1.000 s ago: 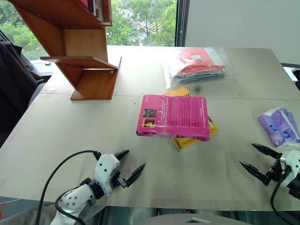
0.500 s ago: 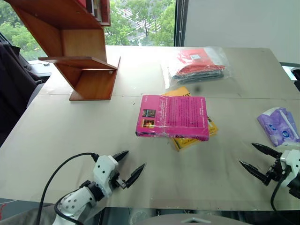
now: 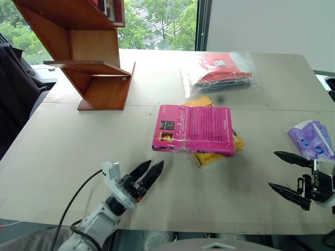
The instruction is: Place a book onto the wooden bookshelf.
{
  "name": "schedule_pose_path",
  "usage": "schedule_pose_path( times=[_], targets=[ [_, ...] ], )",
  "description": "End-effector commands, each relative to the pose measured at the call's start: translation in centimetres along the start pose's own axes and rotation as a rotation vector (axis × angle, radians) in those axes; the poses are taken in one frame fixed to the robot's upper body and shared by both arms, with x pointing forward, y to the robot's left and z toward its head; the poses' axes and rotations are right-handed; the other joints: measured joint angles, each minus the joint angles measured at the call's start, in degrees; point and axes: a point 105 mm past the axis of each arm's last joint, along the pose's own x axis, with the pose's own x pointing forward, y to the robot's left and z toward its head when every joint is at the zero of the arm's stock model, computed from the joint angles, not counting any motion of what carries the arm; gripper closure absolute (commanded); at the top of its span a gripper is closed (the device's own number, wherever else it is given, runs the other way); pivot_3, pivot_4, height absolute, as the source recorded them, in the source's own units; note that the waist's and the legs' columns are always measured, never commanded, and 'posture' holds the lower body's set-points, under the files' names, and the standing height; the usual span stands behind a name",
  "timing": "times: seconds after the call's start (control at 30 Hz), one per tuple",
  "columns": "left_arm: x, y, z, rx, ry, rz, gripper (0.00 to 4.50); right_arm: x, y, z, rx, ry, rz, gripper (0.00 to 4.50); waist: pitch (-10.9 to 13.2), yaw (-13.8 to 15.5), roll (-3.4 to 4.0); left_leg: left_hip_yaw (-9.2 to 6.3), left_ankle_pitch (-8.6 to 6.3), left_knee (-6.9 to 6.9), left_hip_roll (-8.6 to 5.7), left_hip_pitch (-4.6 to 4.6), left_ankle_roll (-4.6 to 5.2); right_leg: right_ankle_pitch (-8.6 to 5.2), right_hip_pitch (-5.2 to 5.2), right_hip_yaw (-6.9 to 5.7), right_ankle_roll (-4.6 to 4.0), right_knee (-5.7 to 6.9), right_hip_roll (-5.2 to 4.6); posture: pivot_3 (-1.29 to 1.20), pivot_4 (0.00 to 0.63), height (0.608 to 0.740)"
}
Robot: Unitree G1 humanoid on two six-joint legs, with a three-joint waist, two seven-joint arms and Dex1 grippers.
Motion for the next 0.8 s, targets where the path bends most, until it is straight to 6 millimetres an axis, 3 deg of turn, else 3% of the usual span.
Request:
schedule_pose_path(
  times=[0.03,0.17,0.23,0.67,0.8],
  targets=[
    [1.2,-0.8,-0.3,-0.269,-0.032,0.021,0.03,-0.3,-0.1,1.4,-0.05,-0.014,-0.018,0.0,0.0,0.0,-0.06,-0.03,0.08,0.05,0.0,-0.03,-0.14,0.01,0.01,-0.04,0.01,0.0,0.0,0.0,0.15,0.74],
    [1.6,-1.2,-2.4,-0.563,-0.059,0.11,0.03,-0.7,0.0,1.6,-0.063,-0.002,-0.052,0.0,0.0,0.0,-0.06,-0.03,0.09,0.11,-0.01,-0.03,-0.16,0.01,0.07,-0.05,0.03,-0.01,0.02,0.0,0.15,0.74],
    [1.7,-1.2,-2.7,-0.615,-0.087,0.147,0.03,-0.6,0.0,1.7,-0.064,0.002,-0.059,0.0,0.0,0.0,-0.07,-0.02,0.09,0.14,-0.02,-0.02,-0.16,0.01,0.09,-0.02,0.03,-0.03,0.02,0.0,0.15,0.74],
    [5.4,-2.0,-4.0,-0.532,0.137,0.127,0.03,-0.5,0.0,2.4,-0.078,0.012,-0.095,0.0,0.0,0.6,-0.02,-0.04,0.11,0.55,-0.07,0.06,-0.18,-0.09,0.22,-0.01,-0.15,0.24,0.13,0.0,0.15,0.74],
    [6.8,-1.8,-3.9,-0.564,0.137,0.102,0.03,-0.7,0.3,2.6,-0.086,0.015,-0.115,0.0,0.0,1.3,0.0,-0.05,0.12,0.54,-0.1,0.06,-0.19,-0.09,0.22,-0.01,-0.15,0.25,0.16,0.0,0.15,0.74]
  ],
)
